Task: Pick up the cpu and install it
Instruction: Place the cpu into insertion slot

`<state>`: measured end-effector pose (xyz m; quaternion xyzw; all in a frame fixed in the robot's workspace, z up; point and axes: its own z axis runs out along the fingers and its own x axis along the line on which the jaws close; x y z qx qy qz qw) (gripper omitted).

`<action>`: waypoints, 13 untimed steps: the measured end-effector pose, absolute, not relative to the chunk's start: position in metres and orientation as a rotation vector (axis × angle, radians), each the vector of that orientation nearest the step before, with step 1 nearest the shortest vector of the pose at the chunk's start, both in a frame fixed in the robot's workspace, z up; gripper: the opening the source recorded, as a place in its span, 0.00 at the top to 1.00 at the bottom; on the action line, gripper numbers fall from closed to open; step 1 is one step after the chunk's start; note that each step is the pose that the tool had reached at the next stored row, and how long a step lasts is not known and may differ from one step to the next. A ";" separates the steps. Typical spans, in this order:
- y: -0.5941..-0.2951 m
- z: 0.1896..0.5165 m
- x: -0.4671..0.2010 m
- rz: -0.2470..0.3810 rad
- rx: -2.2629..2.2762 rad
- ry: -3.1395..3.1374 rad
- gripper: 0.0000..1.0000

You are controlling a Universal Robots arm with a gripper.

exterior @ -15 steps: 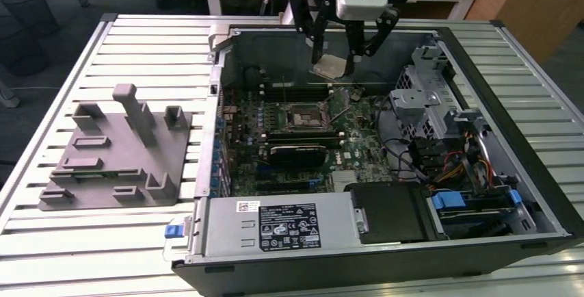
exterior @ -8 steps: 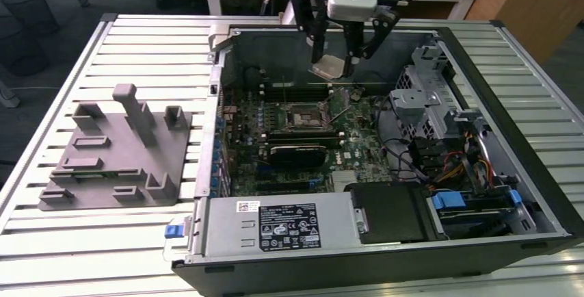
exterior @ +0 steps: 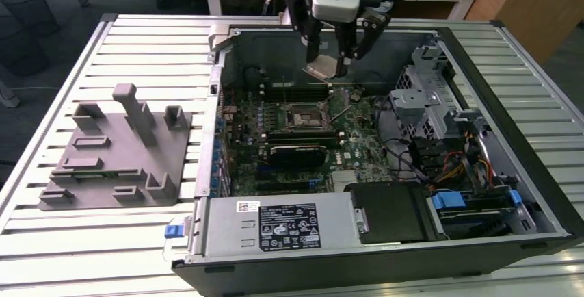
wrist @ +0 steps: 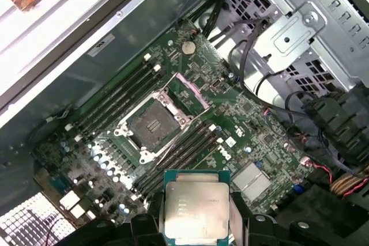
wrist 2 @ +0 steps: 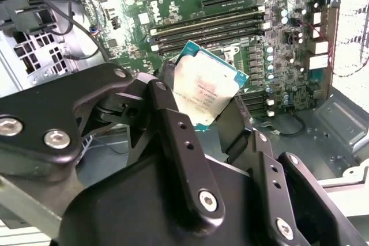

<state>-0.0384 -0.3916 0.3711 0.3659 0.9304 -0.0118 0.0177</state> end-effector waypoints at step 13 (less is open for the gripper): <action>-0.392 0.365 -0.038 -0.040 1.383 2.781 0.47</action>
